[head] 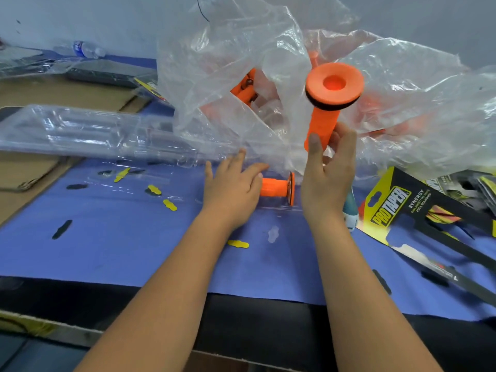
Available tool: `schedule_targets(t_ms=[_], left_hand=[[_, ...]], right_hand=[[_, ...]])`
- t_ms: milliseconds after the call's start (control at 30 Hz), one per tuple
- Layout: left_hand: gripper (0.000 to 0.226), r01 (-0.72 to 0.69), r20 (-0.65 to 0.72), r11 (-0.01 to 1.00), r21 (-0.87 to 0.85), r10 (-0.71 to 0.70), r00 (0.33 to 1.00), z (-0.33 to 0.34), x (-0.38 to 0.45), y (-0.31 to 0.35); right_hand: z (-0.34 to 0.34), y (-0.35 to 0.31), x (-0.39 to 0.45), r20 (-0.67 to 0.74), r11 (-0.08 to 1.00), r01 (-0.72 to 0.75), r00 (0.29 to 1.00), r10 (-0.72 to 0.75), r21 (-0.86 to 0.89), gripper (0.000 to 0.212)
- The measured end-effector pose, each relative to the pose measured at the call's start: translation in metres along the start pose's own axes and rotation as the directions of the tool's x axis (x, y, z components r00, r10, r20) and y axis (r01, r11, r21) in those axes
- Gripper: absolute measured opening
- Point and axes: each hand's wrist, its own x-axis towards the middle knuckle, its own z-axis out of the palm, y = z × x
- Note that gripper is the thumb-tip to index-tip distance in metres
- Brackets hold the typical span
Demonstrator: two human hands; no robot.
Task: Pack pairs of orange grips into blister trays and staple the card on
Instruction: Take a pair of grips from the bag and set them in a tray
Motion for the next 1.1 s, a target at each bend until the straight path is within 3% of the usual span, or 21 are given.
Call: schedule_targets(t_ms=[67,133,167,233,300,333,400,467,533,667,833,967,1033,1100], left_hand=[[0.040,-0.015,-0.014,0.999,-0.045,0.014,1.000,0.001,0.001,0.001],[0.040,-0.014,-0.125,0.936,-0.353,-0.033,0.992,-0.002,0.002,0.001],[0.040,-0.001,-0.207,0.821,-0.571,-0.143,0.968,-0.007,0.002,-0.001],[0.031,-0.003,-0.288,0.513,-0.858,-0.477,0.830,-0.018,0.002,-0.007],[0.022,0.014,-0.198,0.292,-0.956,-0.682,0.704,-0.024,0.005,-0.018],[0.022,0.040,-0.162,0.263,-0.964,-0.698,0.697,-0.024,0.007,-0.022],[0.015,0.084,-0.166,0.349,-0.933,-0.628,0.761,-0.022,0.007,-0.022],[0.015,0.105,-0.216,0.533,-0.840,-0.505,0.836,-0.014,0.007,-0.021],[0.027,0.100,-0.274,0.641,-0.761,-0.457,0.846,-0.010,0.008,-0.023],[0.043,0.027,-0.326,0.628,-0.777,-0.439,0.837,-0.014,0.007,-0.028],[0.039,0.070,-0.391,0.830,-0.553,-0.333,0.858,-0.011,0.008,-0.029],[0.035,0.077,-0.429,0.880,-0.468,-0.303,0.851,-0.015,0.007,-0.026],[0.035,0.019,-0.488,0.939,-0.344,-0.197,0.850,-0.017,0.003,-0.020],[0.034,-0.086,-0.463,0.965,-0.247,-0.040,0.886,-0.017,0.000,-0.009]], right_hand=[[0.001,-0.002,-0.005,0.090,0.999,0.018,0.996,-0.013,-0.044,0.030],[0.004,0.000,-0.009,0.222,0.989,0.027,0.975,0.005,-0.144,0.029],[0.006,0.001,-0.010,0.290,0.975,0.050,0.957,0.015,-0.216,0.030],[0.007,0.005,-0.011,0.399,0.921,0.137,0.917,0.022,-0.365,0.033],[0.009,0.006,-0.011,0.467,0.879,0.219,0.884,0.005,-0.424,0.033],[0.009,0.006,-0.012,0.486,0.870,0.244,0.874,-0.005,-0.429,0.033],[0.011,0.005,-0.014,0.489,0.863,0.259,0.872,-0.016,-0.434,0.030],[0.010,0.006,-0.015,0.480,0.863,0.256,0.877,-0.018,-0.436,0.030],[0.008,0.006,-0.015,0.468,0.880,0.233,0.883,-0.014,-0.415,0.033],[0.006,0.005,-0.015,0.444,0.911,0.197,0.896,-0.017,-0.362,0.033],[0.008,0.009,-0.015,0.497,0.867,0.228,0.867,0.026,-0.443,0.036],[0.010,0.011,-0.015,0.530,0.814,0.283,0.847,0.036,-0.508,0.039],[0.010,0.011,-0.015,0.538,0.803,0.295,0.842,0.038,-0.519,0.040],[0.010,0.009,-0.014,0.553,0.805,0.285,0.831,0.064,-0.520,0.040]])
